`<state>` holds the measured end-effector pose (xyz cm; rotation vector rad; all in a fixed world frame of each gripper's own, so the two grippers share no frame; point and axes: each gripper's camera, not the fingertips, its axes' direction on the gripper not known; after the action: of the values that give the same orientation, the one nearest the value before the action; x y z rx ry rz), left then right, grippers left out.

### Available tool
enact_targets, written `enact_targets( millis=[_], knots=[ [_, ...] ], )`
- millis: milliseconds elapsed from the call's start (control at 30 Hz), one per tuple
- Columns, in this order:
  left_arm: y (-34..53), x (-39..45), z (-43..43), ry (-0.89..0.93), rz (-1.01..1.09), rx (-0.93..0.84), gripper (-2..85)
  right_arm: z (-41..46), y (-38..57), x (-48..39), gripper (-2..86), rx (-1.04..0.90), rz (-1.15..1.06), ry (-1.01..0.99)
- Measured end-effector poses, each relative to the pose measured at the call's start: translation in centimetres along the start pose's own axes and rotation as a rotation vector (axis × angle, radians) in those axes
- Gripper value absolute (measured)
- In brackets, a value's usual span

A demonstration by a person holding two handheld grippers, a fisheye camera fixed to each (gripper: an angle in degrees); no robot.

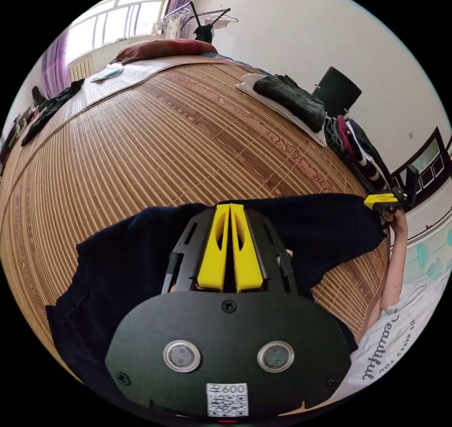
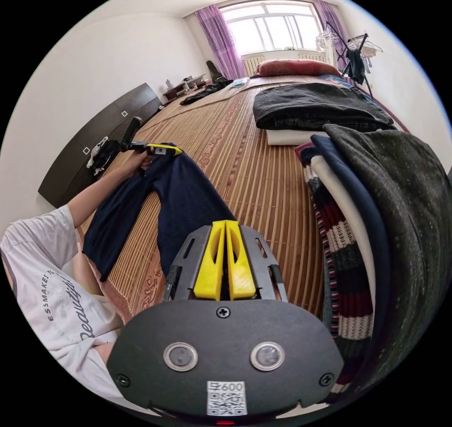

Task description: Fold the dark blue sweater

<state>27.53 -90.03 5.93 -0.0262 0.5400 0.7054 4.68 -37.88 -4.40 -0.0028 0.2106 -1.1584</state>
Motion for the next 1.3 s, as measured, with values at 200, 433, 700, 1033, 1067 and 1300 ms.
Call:
enact_targets(
  millis=[200, 433, 700, 1033, 1067, 1300],
  knots=[
    [2.0, 0.0, -1.3, 0.119, -0.083, 0.082, 4.2, -0.6, -0.5, -0.8, -0.9, 0.002, -0.011, 0.018],
    [6.0, -1.1, -5.1, -0.004, -0.174, 0.115, 3.3, -4.7, -0.2, -0.7, -0.9, 0.142, 0.092, -0.092],
    [8.0, 1.3, -0.7, -0.040, -0.193, 0.076, 4.1, -4.9, -0.7, -3.5, -0.9, -0.039, 0.090, 0.150],
    [19.2, 15.1, -7.2, -0.212, 0.030, 0.278, 6.2, -6.2, -2.3, -6.9, -0.9, -0.148, 0.115, 0.060],
    [21.0, 16.4, -6.7, -0.192, 0.052, 0.241, 7.1, -5.3, -3.0, -7.5, -0.9, -0.176, 0.092, 0.064],
    [27.3, 19.3, 0.1, 0.065, 0.036, 0.007, 12.4, -2.5, -6.6, -11.0, -0.9, -0.209, 0.042, 0.092]
  ],
)
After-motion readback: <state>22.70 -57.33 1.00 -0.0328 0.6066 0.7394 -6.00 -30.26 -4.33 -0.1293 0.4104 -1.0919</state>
